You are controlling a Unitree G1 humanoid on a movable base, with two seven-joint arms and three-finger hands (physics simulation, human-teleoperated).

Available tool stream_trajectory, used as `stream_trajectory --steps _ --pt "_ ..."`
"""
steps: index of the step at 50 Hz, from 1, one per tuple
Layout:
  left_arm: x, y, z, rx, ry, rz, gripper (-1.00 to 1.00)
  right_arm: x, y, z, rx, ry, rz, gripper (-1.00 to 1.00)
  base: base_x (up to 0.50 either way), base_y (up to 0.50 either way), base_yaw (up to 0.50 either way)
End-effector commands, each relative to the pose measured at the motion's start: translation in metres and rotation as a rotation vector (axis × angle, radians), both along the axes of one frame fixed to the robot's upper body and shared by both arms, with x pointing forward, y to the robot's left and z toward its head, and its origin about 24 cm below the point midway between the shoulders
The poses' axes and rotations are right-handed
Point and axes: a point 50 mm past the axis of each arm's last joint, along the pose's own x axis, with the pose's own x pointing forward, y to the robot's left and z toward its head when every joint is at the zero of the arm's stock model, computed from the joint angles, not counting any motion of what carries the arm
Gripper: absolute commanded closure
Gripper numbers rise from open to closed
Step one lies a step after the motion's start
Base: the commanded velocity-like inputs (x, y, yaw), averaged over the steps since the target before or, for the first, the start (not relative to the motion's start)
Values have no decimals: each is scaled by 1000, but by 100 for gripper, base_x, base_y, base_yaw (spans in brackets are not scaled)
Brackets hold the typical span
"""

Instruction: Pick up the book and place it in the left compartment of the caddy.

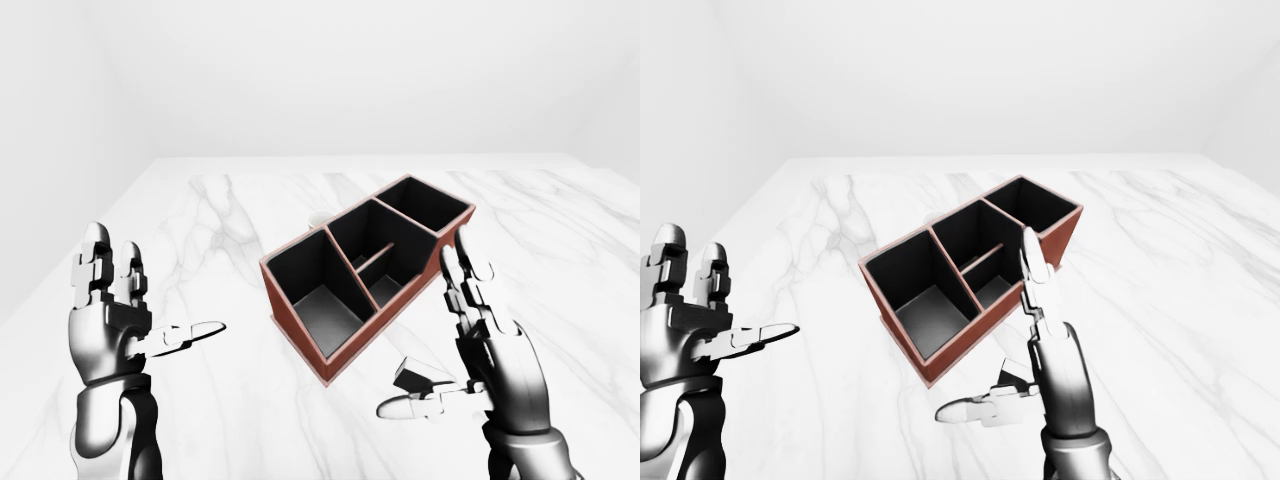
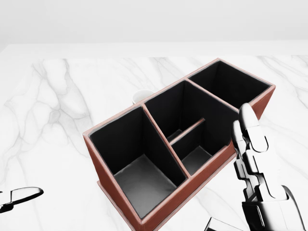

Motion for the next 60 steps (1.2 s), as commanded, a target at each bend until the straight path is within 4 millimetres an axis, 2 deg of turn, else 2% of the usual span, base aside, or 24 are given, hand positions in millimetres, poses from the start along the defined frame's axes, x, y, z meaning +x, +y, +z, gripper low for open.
stream_trajectory --steps 1,24,33,45,60 --pt "0 -1 1 -1 -5 -5 -100 -6 3 -2 -91 24 34 -100 0 0 0" --pt "-2 -1 3 4 -14 -5 -100 -8 4 13 -270 -43 53 -100 0 0 0" --pt "-2 -1 3 -1 -16 -9 -100 -9 2 6 -309 5 45 -100 0 0 0" --pt "-2 -2 3 -11 -20 -30 -100 -13 0 7 -364 33 40 -100 0 0 0" --pt "-2 -2 3 -5 -20 -21 -100 -15 -11 0 -424 117 0 -100 0 0 0"
